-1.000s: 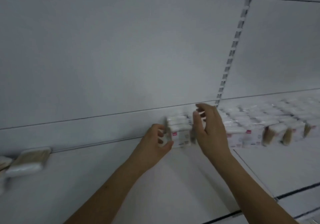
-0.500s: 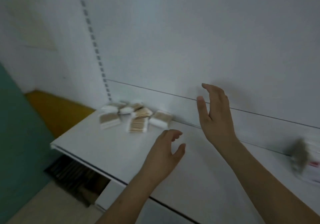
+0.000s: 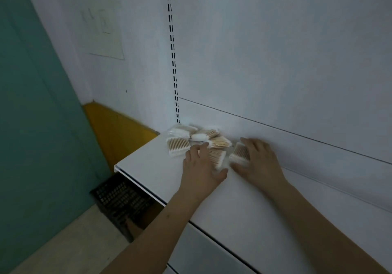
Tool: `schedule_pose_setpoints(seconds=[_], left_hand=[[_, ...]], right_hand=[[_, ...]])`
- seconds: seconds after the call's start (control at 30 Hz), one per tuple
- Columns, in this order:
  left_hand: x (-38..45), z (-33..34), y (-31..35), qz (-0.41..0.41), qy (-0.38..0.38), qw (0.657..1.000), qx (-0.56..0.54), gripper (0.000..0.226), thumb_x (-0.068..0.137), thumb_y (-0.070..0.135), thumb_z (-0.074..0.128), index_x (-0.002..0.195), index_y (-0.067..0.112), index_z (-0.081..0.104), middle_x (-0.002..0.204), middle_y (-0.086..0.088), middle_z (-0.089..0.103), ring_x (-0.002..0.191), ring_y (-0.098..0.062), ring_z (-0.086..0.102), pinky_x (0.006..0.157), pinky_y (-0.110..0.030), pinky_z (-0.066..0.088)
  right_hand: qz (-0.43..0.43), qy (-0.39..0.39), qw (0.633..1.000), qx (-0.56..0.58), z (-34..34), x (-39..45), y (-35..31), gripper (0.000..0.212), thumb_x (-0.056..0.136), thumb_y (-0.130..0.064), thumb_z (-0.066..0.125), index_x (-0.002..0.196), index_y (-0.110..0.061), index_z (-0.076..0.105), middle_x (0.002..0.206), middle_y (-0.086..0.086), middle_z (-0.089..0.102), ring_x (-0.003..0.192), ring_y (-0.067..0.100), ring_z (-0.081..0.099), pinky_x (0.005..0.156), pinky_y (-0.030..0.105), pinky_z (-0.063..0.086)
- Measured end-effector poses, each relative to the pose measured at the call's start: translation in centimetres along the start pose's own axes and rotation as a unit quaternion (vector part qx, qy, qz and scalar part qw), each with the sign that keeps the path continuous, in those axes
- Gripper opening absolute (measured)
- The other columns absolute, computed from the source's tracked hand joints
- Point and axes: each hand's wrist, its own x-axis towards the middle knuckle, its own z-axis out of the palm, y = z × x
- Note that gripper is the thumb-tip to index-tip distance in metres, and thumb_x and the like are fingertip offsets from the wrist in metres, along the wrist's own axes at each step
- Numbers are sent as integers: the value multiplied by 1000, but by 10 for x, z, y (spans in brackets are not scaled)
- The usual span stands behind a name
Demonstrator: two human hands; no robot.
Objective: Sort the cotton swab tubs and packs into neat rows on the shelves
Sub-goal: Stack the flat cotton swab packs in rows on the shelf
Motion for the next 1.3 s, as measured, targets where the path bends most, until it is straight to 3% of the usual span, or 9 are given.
schedule_pose_setpoints(seconds=[0.1, 0.23, 0.5, 0.57, 0.7, 0.8, 0.97, 1.13, 1.3], left_hand=[[6, 11, -1, -16, 7, 998, 59, 102, 64, 80, 45, 140, 12, 46, 127, -13, 53, 117, -34, 49, 94, -45, 39], [9, 12, -4, -51, 41, 997, 33, 70, 73, 59, 58, 125, 13, 54, 111, -7, 62, 106, -30, 55, 89, -43, 36], [0, -14, 5, -36, 40, 959, -277, 26, 92, 48, 59, 98, 24, 51, 74, 5, 65, 63, -7, 60, 59, -32, 49], [1, -15, 3, -30, 47, 948, -314, 21, 93, 50, 59, 93, 30, 51, 79, 4, 67, 67, -3, 60, 65, -30, 52], [5, -16, -3, -47, 40, 931, -360, 23, 93, 32, 69, 87, 43, 50, 87, 16, 67, 76, 12, 61, 65, -11, 46], [8, -14, -7, -51, 10, 930, -365, 35, 91, 18, 70, 92, 43, 46, 91, 20, 62, 76, 18, 58, 65, -4, 44], [11, -10, -13, -47, 3, 939, -342, 23, 84, 10, 72, 97, 22, 58, 82, 14, 60, 70, 5, 54, 64, -5, 39], [8, -9, -8, 3, 36, 948, -315, 36, 80, 19, 82, 70, 34, 50, 71, 15, 44, 63, 1, 43, 62, -11, 34], [4, -13, -2, 50, 20, 955, -293, 16, 87, 28, 75, 85, 21, 61, 85, 14, 49, 71, 7, 50, 66, -8, 36]], right_hand=[[-10, -17, 1000, 11, 3, -3, 12, 76, 73, -65, 63, 132, -17, 57, 126, 3, 58, 118, 28, 50, 99, 42, 47], [-21, -5, 999, 35, 2, -5, 13, 51, 86, -34, 72, 131, -16, 60, 128, 3, 60, 121, 25, 50, 101, 33, 40], [41, 102, 987, 120, -13, -3, 6, 24, 96, -17, 59, 120, -17, 61, 103, 1, 68, 89, 23, 66, 81, 36, 53], [43, 82, 989, 117, -14, -4, 7, 26, 95, -27, 58, 119, -18, 62, 105, 0, 66, 93, 21, 64, 85, 37, 53], [-13, -33, 999, 4, -1, -6, 6, 74, 77, -72, 54, 132, -22, 58, 131, -2, 58, 122, 21, 48, 104, 33, 41], [3, -50, 999, 13, -4, 0, 7, 67, 81, -56, 69, 135, -18, 56, 133, 2, 58, 123, 23, 46, 104, 32, 37], [0, -15, 1000, -2, -19, -4, 7, 34, 93, -22, 61, 126, -14, 58, 112, 11, 66, 104, 31, 60, 84, 37, 47], [48, 100, 989, 99, -50, -23, 7, 17, 96, -20, 59, 111, -14, 54, 97, 4, 60, 81, 19, 54, 64, 26, 33], [22, 127, 987, 94, -90, -62, 19, 16, 97, -24, 60, 112, -19, 57, 105, -6, 54, 86, 2, 48, 68, 8, 37]])
